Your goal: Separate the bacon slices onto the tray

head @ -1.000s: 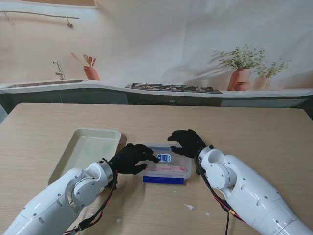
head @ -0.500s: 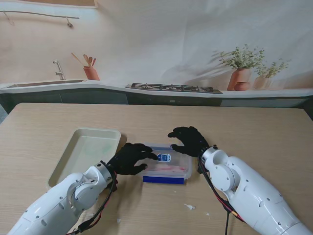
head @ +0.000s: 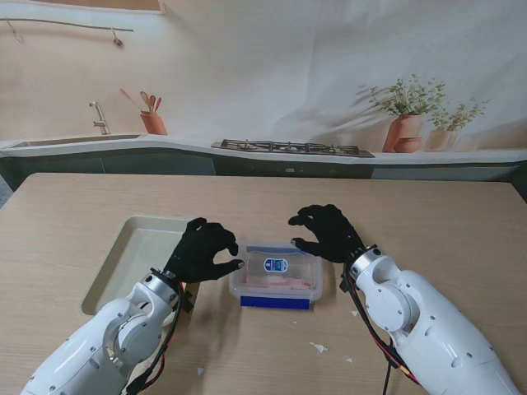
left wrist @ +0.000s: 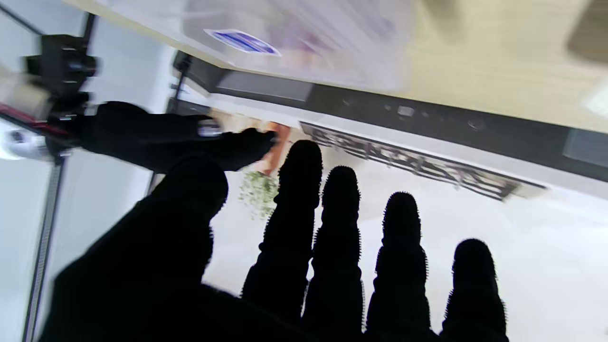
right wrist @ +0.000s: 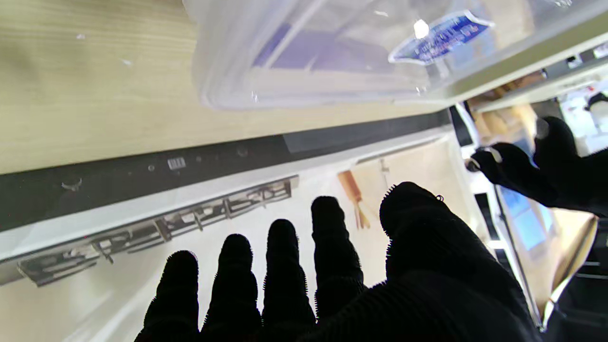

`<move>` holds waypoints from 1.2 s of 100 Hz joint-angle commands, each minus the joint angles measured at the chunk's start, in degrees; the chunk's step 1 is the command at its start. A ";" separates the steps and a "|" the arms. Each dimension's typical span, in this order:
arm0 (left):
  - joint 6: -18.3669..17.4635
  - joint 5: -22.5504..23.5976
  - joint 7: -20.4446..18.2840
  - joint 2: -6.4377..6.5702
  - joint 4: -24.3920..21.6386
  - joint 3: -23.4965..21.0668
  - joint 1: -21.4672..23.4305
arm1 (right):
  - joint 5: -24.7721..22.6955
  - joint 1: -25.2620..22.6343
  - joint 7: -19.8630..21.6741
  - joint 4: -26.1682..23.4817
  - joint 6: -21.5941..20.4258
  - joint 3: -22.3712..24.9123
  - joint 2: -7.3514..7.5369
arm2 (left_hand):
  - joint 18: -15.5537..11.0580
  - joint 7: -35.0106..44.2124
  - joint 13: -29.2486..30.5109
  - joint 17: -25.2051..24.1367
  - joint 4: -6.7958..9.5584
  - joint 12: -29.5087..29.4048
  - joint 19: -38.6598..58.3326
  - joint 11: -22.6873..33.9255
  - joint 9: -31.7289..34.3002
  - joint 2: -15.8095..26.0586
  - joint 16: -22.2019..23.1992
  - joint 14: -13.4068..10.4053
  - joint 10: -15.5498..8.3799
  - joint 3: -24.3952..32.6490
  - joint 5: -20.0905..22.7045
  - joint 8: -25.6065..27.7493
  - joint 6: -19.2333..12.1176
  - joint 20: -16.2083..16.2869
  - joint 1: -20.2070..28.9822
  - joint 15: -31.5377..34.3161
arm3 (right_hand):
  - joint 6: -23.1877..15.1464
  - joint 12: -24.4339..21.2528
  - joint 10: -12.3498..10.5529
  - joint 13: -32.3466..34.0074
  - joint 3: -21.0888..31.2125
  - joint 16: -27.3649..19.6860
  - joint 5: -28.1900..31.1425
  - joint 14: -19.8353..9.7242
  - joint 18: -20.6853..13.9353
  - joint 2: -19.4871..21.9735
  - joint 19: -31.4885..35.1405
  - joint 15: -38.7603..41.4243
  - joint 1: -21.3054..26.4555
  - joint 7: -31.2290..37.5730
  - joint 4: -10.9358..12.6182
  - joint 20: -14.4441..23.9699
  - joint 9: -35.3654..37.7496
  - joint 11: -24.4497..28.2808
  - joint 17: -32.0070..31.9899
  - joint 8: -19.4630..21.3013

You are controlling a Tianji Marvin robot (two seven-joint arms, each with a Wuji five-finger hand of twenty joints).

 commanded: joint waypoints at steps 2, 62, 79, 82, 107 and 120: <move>1.81 0.31 -1.18 0.43 -1.16 -2.24 0.97 | -0.59 -2.91 0.97 -3.16 -0.54 2.50 0.32 | 1.33 -0.18 -0.45 -1.17 0.57 1.08 -11.15 -0.13 1.13 2.59 1.26 0.94 1.38 -3.80 3.69 2.17 1.16 -0.30 -1.09 -1.76 | 2.90 1.37 1.93 -0.10 -0.86 1.18 3.09 1.52 -0.06 -0.80 0.17 1.62 -1.62 2.31 1.68 0.90 0.67 4.41 -0.27 3.12; 9.17 -2.45 -15.13 1.92 -2.75 -2.69 1.08 | -2.41 -10.86 9.94 -11.24 6.04 10.49 1.55 | -1.15 -14.79 -7.83 -1.51 0.67 -4.47 -27.74 -7.83 -5.66 5.41 -0.54 -1.12 1.30 -10.50 11.32 -4.83 3.25 9.33 1.89 -8.98 | 7.54 0.93 3.04 0.17 -4.39 1.24 25.61 2.71 -0.10 2.42 0.39 1.67 -0.05 5.04 1.27 1.03 6.39 2.75 -0.73 12.82; 9.25 -2.88 -16.28 2.08 -1.96 -1.21 0.16 | -2.25 -10.13 12.64 -11.31 8.08 9.24 1.87 | -1.21 -16.39 -8.03 -1.44 0.69 -4.50 -27.84 -7.76 -6.38 5.38 -0.53 -1.28 1.02 -10.17 10.34 -6.03 2.51 9.17 2.29 -9.05 | 8.17 0.88 3.01 -0.14 -5.48 1.22 25.16 2.69 -0.11 3.12 0.48 1.67 0.34 4.63 1.31 1.19 6.00 2.48 -0.87 13.18; 9.31 -3.00 -16.47 2.09 -1.84 -1.03 0.04 | -2.17 -9.97 13.06 -11.27 8.43 8.99 1.92 | -1.22 -16.55 -8.02 -1.42 0.71 -4.50 -27.82 -7.75 -6.46 5.26 -0.52 -1.27 1.01 -10.02 10.28 -6.20 2.45 9.17 2.49 -9.04 | 8.24 0.83 3.05 -0.17 -5.65 1.21 24.95 2.70 -0.14 3.23 0.49 1.67 0.38 4.39 1.32 1.21 5.79 2.35 -0.89 13.12; 9.98 -3.68 -18.13 2.28 -0.88 0.41 -0.98 | -1.28 -8.78 15.94 -10.69 10.91 6.99 2.23 | -1.11 -19.56 -8.15 -1.46 0.66 -4.58 -27.68 -7.78 -7.76 5.27 -0.32 -1.34 0.90 -8.78 8.24 -8.89 2.50 9.27 3.21 -8.97 | 8.89 0.13 2.58 -0.68 -9.25 0.58 22.34 2.42 -0.26 4.48 0.44 0.59 0.70 -0.78 1.62 1.39 4.42 0.65 -1.19 10.51; 10.31 -4.04 -18.46 2.28 -0.48 0.90 -1.33 | -1.14 -8.67 16.40 -10.49 12.17 6.60 2.25 | -1.16 -20.10 -8.25 -1.47 0.62 -4.58 -27.65 -7.79 -8.19 5.23 -0.27 -1.36 0.81 -8.71 7.84 -9.48 2.68 9.32 3.27 -8.99 | 9.34 0.14 2.55 -0.72 -10.11 0.41 22.22 2.51 -0.36 5.12 0.43 0.27 0.51 -0.91 1.65 1.45 4.16 0.63 -1.32 10.33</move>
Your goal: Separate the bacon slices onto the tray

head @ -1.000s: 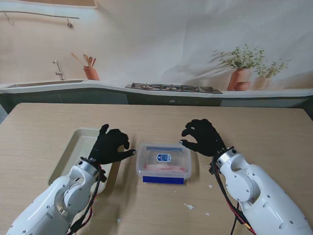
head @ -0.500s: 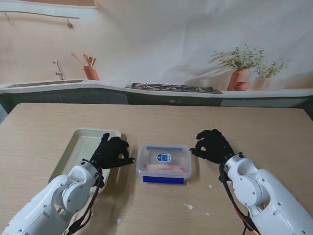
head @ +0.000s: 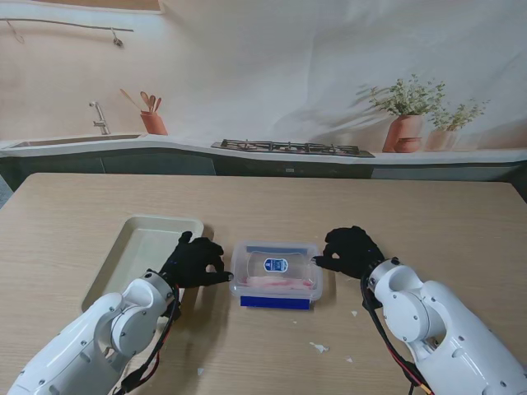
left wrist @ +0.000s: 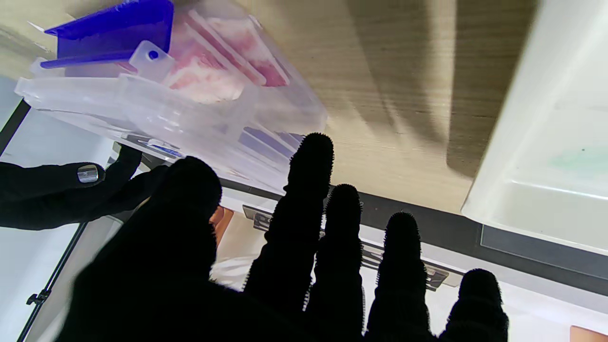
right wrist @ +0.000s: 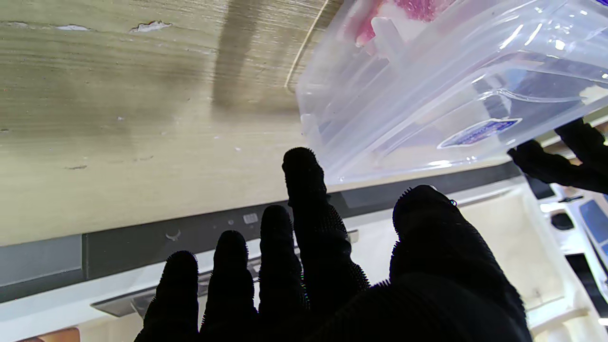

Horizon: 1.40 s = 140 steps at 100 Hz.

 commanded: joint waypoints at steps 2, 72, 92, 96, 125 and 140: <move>0.38 -0.30 -1.04 -0.11 0.26 0.31 -0.13 | 0.03 -0.26 1.05 0.19 1.07 -0.26 -0.31 | -1.03 -1.00 -2.05 -0.37 0.62 -0.65 -2.42 -0.53 -1.85 1.64 -0.66 -1.03 -0.34 0.52 -0.96 -0.68 -0.42 0.18 0.93 -0.70 | 1.98 -0.43 -0.28 -1.41 -1.36 -0.67 -0.33 0.27 -0.43 2.85 0.43 -1.02 0.39 -0.12 1.65 1.46 -1.69 -0.87 -1.24 -0.56; 0.65 -1.95 -2.97 0.02 0.47 1.43 -0.61 | 4.14 1.01 4.18 0.44 2.70 -1.90 -0.15 | -1.16 -3.14 -2.11 -0.44 0.54 -0.98 -2.06 -1.10 -4.70 1.49 -0.58 -1.12 -0.70 1.32 -6.61 -3.27 -4.01 0.78 1.52 -0.90 | 2.54 -0.36 0.11 -1.36 -5.40 -1.15 0.28 0.20 -0.71 4.55 0.52 -1.94 2.83 0.46 2.08 1.72 -1.62 -0.66 -1.13 -0.72; 0.57 -2.62 -3.36 0.01 0.52 1.66 -0.73 | 5.45 1.12 4.54 0.39 3.08 -2.15 -0.19 | -1.26 -3.30 -2.20 -0.43 0.50 -1.07 -2.01 -1.21 -5.21 1.57 -0.61 -1.18 -0.82 1.41 -7.80 -3.88 -4.98 0.90 1.58 -1.06 | 2.23 -0.36 0.25 -1.38 -6.20 -1.12 0.11 0.27 -0.70 4.76 0.56 -1.91 3.66 0.43 2.22 1.77 -1.64 -0.64 -1.01 -0.77; 0.48 -2.62 -3.34 0.01 0.53 1.64 -0.74 | 5.87 1.12 4.62 0.34 3.15 -2.16 -0.21 | -1.25 -3.21 -2.15 -0.43 0.50 -1.07 -2.00 -1.19 -5.22 1.53 -0.60 -1.16 -0.83 1.42 -7.77 -3.95 -5.06 0.93 1.68 -1.05 | 2.33 -0.34 0.09 -1.34 -6.33 -1.10 0.10 0.19 -0.70 4.81 0.55 -1.87 3.82 0.43 2.24 1.78 -1.58 -0.58 -1.01 -0.78; -0.43 -2.72 -2.58 -0.10 0.60 1.34 -0.64 | 6.97 1.25 4.62 0.32 2.83 -2.20 -0.28 | -1.35 -2.91 -2.27 -0.37 0.47 -1.18 -1.86 -1.29 -5.62 1.45 -0.67 -1.36 -0.99 1.68 -8.07 -4.44 -5.56 1.18 1.61 -1.18 | 2.33 -0.31 0.23 -1.35 -6.74 -1.07 0.02 0.31 -0.76 4.84 0.64 -1.81 4.47 0.42 2.31 1.85 -1.57 -0.50 -0.80 -0.85; -0.88 -2.79 -2.23 -0.16 0.66 1.20 -0.57 | 6.98 1.16 4.42 0.22 2.54 -2.06 -0.31 | -1.34 -2.76 -2.24 -0.33 0.47 -1.18 -1.81 -1.24 -5.59 1.39 -0.68 -1.30 -0.96 1.79 -8.06 -4.56 -5.29 1.29 1.57 -1.13 | 2.37 -0.25 0.23 -1.31 -6.77 -1.03 0.02 0.28 -0.73 4.82 0.69 -1.72 4.63 0.43 2.33 1.89 -1.45 -0.37 -0.67 -0.88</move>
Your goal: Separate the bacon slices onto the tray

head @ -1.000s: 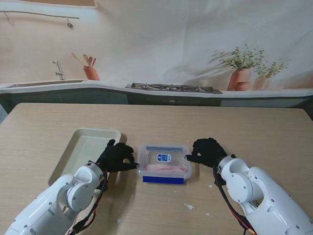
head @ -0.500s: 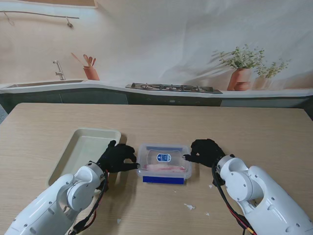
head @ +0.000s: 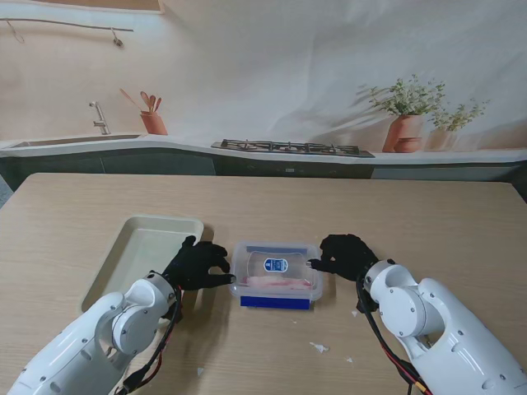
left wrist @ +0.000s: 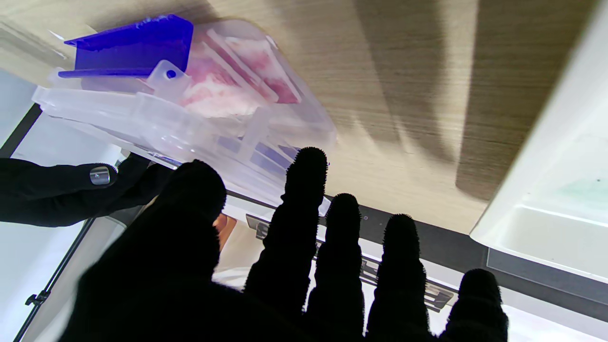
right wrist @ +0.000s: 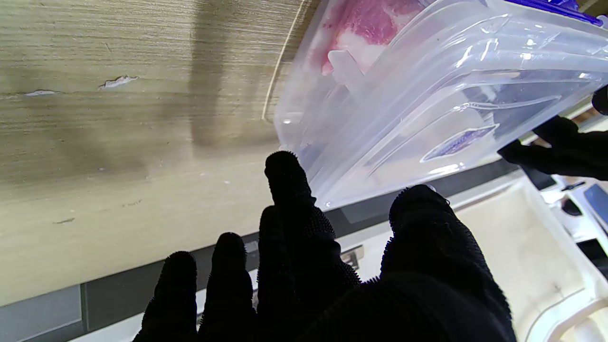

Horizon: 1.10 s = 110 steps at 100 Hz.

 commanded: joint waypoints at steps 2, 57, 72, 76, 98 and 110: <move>-0.47 -0.18 -0.45 -0.35 -0.22 0.00 0.31 | 0.06 -0.34 0.61 -0.42 -0.51 -0.17 -0.55 | -1.25 -0.88 -1.71 -0.31 0.47 -0.58 -1.80 -0.68 -1.55 0.39 -0.69 -0.80 -1.00 1.16 -1.77 -1.20 -3.82 1.29 1.11 -1.06 | -3.49 -0.24 0.33 -1.31 -1.33 -0.44 -0.06 0.33 -0.71 3.40 0.70 -0.39 1.18 -0.34 2.34 1.33 -1.44 -0.36 -0.61 -0.50; -1.44 -0.91 0.80 -0.63 -0.08 -0.41 0.61 | 0.35 -0.75 -0.37 -0.73 -2.05 0.45 -0.70 | -1.18 -0.75 -1.83 -0.08 0.47 -0.64 -1.76 -0.78 -1.97 0.02 -0.82 -0.68 -1.16 1.98 -2.10 -1.53 -4.23 1.48 0.98 -0.95 | -3.50 -0.22 0.57 -1.34 -1.32 -0.07 -0.36 0.32 -0.51 3.22 0.80 0.32 1.39 -0.52 2.37 1.33 -1.23 -0.31 -0.13 -0.66; -1.70 -1.20 1.06 -0.70 -0.12 -0.50 0.70 | 0.41 -0.85 -0.53 -0.83 -2.42 0.59 -0.72 | -1.18 -0.76 -1.92 -0.08 0.45 -0.65 -1.77 -0.81 -2.26 -0.07 -0.86 -0.64 -1.24 2.10 -2.30 -1.56 -4.58 1.49 0.94 -0.98 | -3.58 -0.22 0.46 -1.34 -1.31 -0.04 -0.35 0.34 -0.45 3.24 0.81 0.38 1.41 -0.50 2.37 1.31 -1.19 -0.32 -0.07 -0.67; -1.79 -1.19 1.08 -0.70 -0.19 -0.53 0.74 | 0.41 -0.88 -0.55 -0.86 -2.48 0.63 -0.72 | -1.19 -0.74 -1.92 -0.02 0.44 -0.67 -1.75 -0.84 -2.39 -0.08 -0.86 -0.71 -1.29 2.13 -2.34 -1.56 -4.73 1.51 0.91 -0.99 | -3.65 -0.21 0.49 -1.34 -1.32 -0.03 -0.43 0.32 -0.45 3.23 0.80 0.40 1.40 -0.53 2.37 1.31 -1.18 -0.31 -0.07 -0.68; -2.26 -1.26 1.39 -0.75 -0.33 -0.68 0.88 | 0.30 -1.05 -1.65 -0.81 -3.18 0.77 -0.89 | -1.21 -0.85 -2.11 0.06 0.42 -0.76 -1.74 -1.02 -3.05 -0.13 -1.01 -0.70 -1.51 2.26 -3.20 -1.59 -5.70 1.53 0.85 -1.21 | -3.46 -0.13 0.60 -1.27 -1.14 0.21 -0.21 0.61 -0.33 2.86 0.95 0.87 1.96 -0.41 2.44 1.33 -0.91 -0.10 0.37 -0.67; -2.35 -1.36 1.38 -0.75 -0.39 -0.67 0.92 | 1.23 -1.25 -2.29 -0.95 -2.82 0.86 -1.10 | -1.16 -0.79 -2.17 0.14 0.42 -0.79 -1.72 -1.07 -3.27 -0.16 -1.09 -0.71 -1.62 2.36 -3.40 -1.56 -5.88 1.54 0.85 -1.30 | -3.28 -0.10 0.66 -1.31 -0.94 0.37 -0.34 0.82 -0.31 2.35 0.95 1.20 2.66 -0.49 2.54 1.30 -0.93 -0.06 0.45 -0.72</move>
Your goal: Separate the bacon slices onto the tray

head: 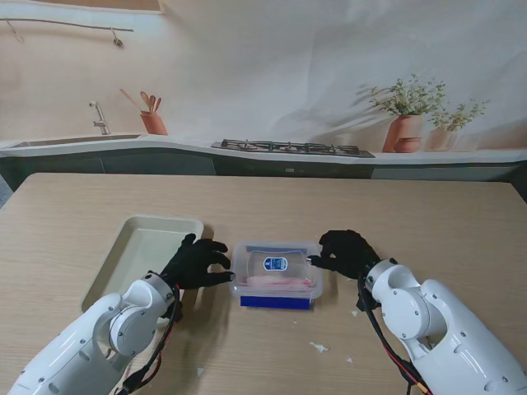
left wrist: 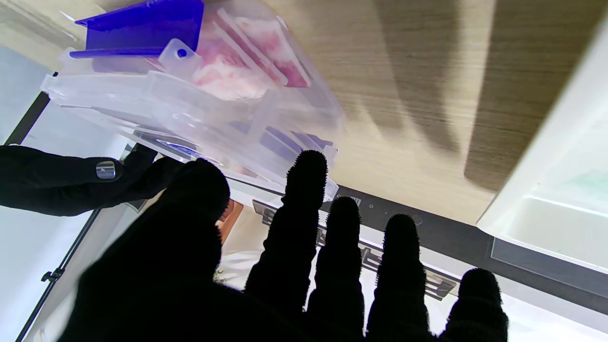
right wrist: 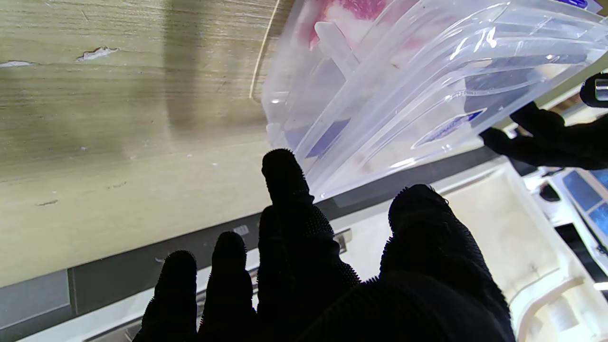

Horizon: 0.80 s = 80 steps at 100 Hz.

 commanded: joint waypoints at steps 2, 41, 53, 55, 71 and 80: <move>-0.37 -0.32 -0.75 -0.48 -0.65 0.19 0.33 | 1.11 -0.57 0.14 -0.86 0.23 -0.20 -0.91 | -1.15 -1.44 -2.14 0.11 0.40 -0.77 -1.71 -0.96 -1.59 0.33 -0.74 -0.74 -1.60 0.73 -1.68 -1.07 -6.06 0.87 0.57 -1.29 | -4.03 -0.09 0.68 -1.32 -0.82 0.40 -1.12 0.85 -0.26 2.24 0.94 0.61 2.06 -1.39 2.57 1.29 -0.96 -0.04 0.27 -0.73; -0.85 -0.64 -0.85 -0.49 -0.95 0.23 0.44 | 6.11 -1.29 -2.41 -1.90 5.85 -0.39 -2.03 | -1.08 -1.23 -2.20 0.26 0.38 -0.81 -1.69 -0.96 -1.96 0.30 -0.84 -0.67 -1.76 0.86 -1.82 -0.99 -6.51 0.88 0.55 -1.37 | -3.46 0.29 0.95 -1.48 0.58 0.68 -1.58 1.37 -0.15 0.32 1.05 1.21 4.39 -1.53 2.99 1.39 -1.51 0.77 0.08 -0.75; -0.81 -0.65 -1.01 -0.46 -1.10 0.23 0.50 | 8.49 -1.44 -3.42 -2.12 7.54 -0.46 -2.50 | -1.09 -1.14 -2.21 0.27 0.38 -0.83 -1.69 -0.97 -2.10 0.29 -0.86 -0.74 -1.85 0.83 -1.89 -0.95 -6.81 0.87 0.56 -1.39 | -3.33 0.40 1.01 -1.49 1.29 0.68 -2.00 1.45 -0.07 -0.42 1.12 1.23 4.79 -1.60 3.07 1.47 -1.87 1.06 0.01 -0.71; -0.81 -0.65 -1.01 -0.47 -1.12 0.23 0.51 | 9.04 -1.47 -3.58 -2.17 7.75 -0.45 -2.59 | -1.09 -1.12 -2.24 0.27 0.38 -0.83 -1.70 -0.98 -2.11 0.31 -0.87 -0.71 -1.81 0.80 -1.88 -0.94 -6.80 0.87 0.53 -1.40 | -3.27 0.42 1.02 -1.46 1.43 0.68 -2.19 1.50 -0.07 -0.65 1.13 1.24 4.83 -1.67 3.08 1.49 -1.98 1.11 0.00 -0.72; -0.75 -0.60 -1.13 -0.44 -1.24 0.23 0.55 | 13.85 -1.67 -4.27 -2.80 9.60 -0.39 -3.24 | -1.08 -1.10 -2.22 0.34 0.39 -0.85 -1.67 -0.99 -2.23 0.31 -0.87 -0.76 -1.92 0.83 -2.03 -0.92 -6.95 0.88 0.61 -1.41 | -3.06 0.57 1.05 -1.47 2.96 0.74 -2.79 1.64 -0.05 -1.72 1.25 1.39 4.88 -1.86 3.12 1.61 -2.41 1.57 -0.03 -0.67; -0.70 -0.63 -1.29 -0.41 -1.28 0.27 0.55 | 15.65 -1.75 -4.82 -3.13 10.79 -0.44 -3.58 | -1.08 -1.07 -2.21 0.34 0.37 -0.85 -1.67 -0.99 -2.27 0.26 -0.87 -0.69 -1.95 0.75 -2.13 -0.90 -7.21 0.88 0.55 -1.42 | -3.00 0.65 1.51 -1.34 17.65 1.63 -3.62 2.24 0.17 -5.81 1.56 3.33 -2.32 -2.45 1.55 1.99 -2.43 2.59 0.46 -0.34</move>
